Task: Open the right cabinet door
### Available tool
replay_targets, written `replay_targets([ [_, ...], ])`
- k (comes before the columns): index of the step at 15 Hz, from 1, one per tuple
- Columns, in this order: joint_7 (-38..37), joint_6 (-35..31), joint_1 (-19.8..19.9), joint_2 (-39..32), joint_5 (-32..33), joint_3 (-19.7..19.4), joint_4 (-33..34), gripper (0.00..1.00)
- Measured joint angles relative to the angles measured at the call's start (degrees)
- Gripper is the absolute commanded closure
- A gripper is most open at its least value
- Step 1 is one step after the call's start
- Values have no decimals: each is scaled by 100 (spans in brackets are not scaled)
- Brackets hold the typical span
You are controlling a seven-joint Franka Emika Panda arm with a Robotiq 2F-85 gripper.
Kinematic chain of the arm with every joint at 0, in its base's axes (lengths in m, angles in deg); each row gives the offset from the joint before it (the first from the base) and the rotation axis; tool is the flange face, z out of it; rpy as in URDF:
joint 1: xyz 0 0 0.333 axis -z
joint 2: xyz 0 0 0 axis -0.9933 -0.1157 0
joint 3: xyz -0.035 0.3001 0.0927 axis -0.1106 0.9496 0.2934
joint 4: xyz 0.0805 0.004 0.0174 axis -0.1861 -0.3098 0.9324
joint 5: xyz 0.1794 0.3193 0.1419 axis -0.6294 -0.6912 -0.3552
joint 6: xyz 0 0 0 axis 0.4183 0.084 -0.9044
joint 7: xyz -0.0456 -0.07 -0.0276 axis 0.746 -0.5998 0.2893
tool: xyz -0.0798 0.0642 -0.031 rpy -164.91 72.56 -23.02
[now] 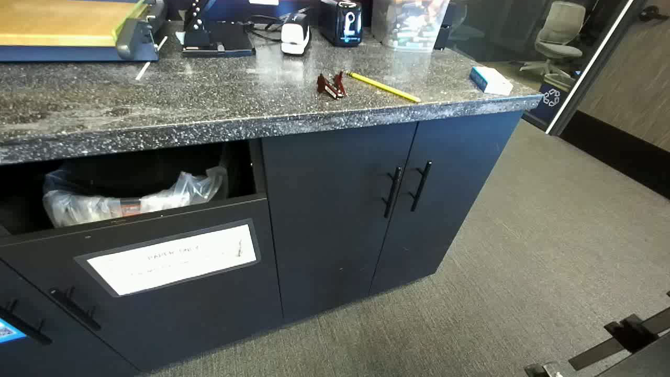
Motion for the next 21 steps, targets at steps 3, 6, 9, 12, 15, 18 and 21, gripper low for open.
replay_targets([
  [3,0,0,-17,-4,0,0,-1,0],
  [6,-102,-138,-233,-153,-1,133,57,0],
  [9,-559,-506,-609,-741,3,471,421,0],
  [12,-1118,-1015,-898,-1696,73,664,1085,0],
  [15,-1340,-1417,-981,-2823,51,633,1863,0],
  [18,-1342,-1910,-979,-3971,-208,582,2498,0],
  [21,-1342,-2467,-1101,-5069,-529,596,3003,0],
])
